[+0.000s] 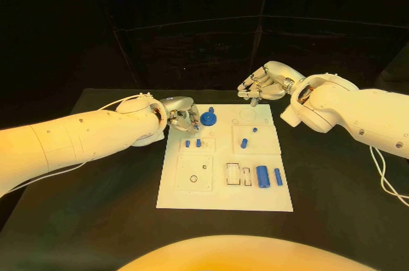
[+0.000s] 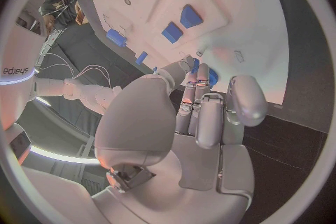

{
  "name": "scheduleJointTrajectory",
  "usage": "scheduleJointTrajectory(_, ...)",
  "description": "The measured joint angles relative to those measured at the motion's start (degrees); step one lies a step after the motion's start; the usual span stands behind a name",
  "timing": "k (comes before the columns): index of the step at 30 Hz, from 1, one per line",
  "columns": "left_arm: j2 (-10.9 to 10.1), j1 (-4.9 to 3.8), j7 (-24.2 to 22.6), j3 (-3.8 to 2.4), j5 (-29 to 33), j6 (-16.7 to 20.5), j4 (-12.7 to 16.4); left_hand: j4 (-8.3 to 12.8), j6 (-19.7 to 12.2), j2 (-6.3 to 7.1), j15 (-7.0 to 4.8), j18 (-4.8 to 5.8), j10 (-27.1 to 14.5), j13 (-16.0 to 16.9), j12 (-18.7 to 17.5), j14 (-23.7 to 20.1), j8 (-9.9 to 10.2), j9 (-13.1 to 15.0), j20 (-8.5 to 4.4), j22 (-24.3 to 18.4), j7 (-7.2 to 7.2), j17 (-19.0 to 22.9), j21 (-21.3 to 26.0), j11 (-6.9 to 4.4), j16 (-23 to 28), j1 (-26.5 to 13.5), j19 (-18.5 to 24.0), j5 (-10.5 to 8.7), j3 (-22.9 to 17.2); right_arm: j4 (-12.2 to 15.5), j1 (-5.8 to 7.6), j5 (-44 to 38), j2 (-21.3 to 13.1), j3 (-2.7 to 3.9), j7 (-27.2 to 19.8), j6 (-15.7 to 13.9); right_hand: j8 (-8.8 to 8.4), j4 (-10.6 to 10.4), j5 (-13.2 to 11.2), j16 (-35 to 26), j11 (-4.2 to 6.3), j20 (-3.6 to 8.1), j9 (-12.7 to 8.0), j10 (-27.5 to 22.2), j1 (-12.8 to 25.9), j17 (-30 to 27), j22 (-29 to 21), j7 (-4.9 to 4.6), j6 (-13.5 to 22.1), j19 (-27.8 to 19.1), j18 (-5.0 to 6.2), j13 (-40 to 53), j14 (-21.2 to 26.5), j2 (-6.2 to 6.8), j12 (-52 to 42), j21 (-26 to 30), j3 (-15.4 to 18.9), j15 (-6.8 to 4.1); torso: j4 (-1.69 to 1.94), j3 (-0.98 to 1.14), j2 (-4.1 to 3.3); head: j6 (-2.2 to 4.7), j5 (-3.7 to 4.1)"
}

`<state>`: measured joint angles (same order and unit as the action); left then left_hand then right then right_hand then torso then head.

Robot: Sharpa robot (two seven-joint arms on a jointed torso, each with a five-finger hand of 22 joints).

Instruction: Assemble the parts on the task board

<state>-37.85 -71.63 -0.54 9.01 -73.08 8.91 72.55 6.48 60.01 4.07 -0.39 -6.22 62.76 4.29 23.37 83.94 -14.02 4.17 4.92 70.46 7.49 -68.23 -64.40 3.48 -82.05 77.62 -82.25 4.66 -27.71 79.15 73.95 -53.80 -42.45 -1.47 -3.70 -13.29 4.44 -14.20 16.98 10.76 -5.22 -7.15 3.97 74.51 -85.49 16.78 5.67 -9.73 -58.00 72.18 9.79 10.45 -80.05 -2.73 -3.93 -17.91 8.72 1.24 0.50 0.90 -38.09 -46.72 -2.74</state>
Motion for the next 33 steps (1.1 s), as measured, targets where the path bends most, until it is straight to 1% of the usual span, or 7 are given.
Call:
scheduleJointTrajectory(6,0.11,0.01,0.5,0.0,0.11,-1.59,-0.51,0.0,0.0,0.0,0.0,0.0,0.0,0.0,-0.19,0.0,0.03,-0.01,0.0,0.0,0.0,0.06,0.0,0.0,0.0,0.0,0.0,0.0,0.0,-0.04,0.0,0.0,0.05,0.0,-0.02,0.01,0.0,0.0,0.0,0.0,0.0,0.0,0.0,0.0,0.0,0.0,0.0,0.0,0.0,0.0,0.0,0.0,0.0,0.0,0.0,0.0,0.0,0.0,0.01,-0.01,0.01,-0.01,-0.1)
scheduleJointTrajectory(13,0.69,0.04,0.89,0.0,0.24,-2.84,-0.91,0.0,0.09,0.0,0.0,0.0,0.01,0.04,-0.19,0.0,0.03,-0.01,0.0,-0.01,0.09,0.23,0.0,0.0,0.0,0.0,0.0,0.0,0.01,-0.09,-0.01,0.0,0.09,0.0,-0.04,0.03,0.0,0.0,0.0,0.0,0.0,0.0,0.0,0.0,0.0,0.0,0.0,0.0,0.0,0.0,0.0,0.0,0.0,0.0,0.0,0.0,0.0,0.0,0.01,-0.01,0.01,-0.1,-0.13)
scheduleJointTrajectory(21,0.88,0.02,1.57,-0.04,0.32,-3.37,-1.45,0.0,0.13,0.23,0.0,0.0,0.01,0.04,-0.42,0.0,0.26,-0.04,0.0,-0.09,0.14,0.36,0.0,0.0,0.0,-0.22,0.0,0.0,0.01,-0.1,-0.02,0.0,0.07,0.0,-0.05,0.04,0.0,0.0,0.0,0.0,0.0,0.0,0.0,0.0,0.0,0.0,0.0,0.0,0.0,0.0,0.0,0.0,0.0,0.0,0.0,0.0,0.0,0.0,0.01,-0.01,-0.01,-0.18,-0.1)
scheduleJointTrajectory(30,1.73,0.03,1.9,-0.04,0.36,-3.4,-1.83,0.0,0.13,0.23,0.0,0.0,0.01,0.11,-0.42,0.0,0.34,-0.12,0.0,-0.09,0.14,0.51,0.0,0.01,0.0,-0.22,0.0,0.0,0.01,-0.09,-0.02,0.0,0.12,0.0,-0.08,0.04,0.0,0.0,0.0,0.0,0.0,0.0,0.0,0.0,0.0,0.0,0.0,0.0,0.0,0.0,0.0,0.0,0.0,0.0,0.0,0.0,0.0,0.0,0.01,0.01,-0.01,-0.21,-0.08)
scheduleJointTrajectory(33,1.87,0.08,1.99,0.0,0.36,-3.51,-1.88,0.01,0.13,0.23,-0.16,0.0,0.01,0.1,-0.45,0.16,0.49,-0.12,0.0,-0.07,0.14,0.53,0.0,0.01,0.0,-0.22,0.0,0.0,0.01,-0.09,-0.02,0.0,0.12,-0.01,-0.08,0.05,0.0,0.0,0.0,0.0,0.0,0.0,0.0,0.0,0.0,0.0,0.0,0.0,0.0,0.0,0.0,0.0,0.0,0.0,0.0,0.0,0.0,0.0,0.01,0.01,-0.01,-0.31,-0.1)
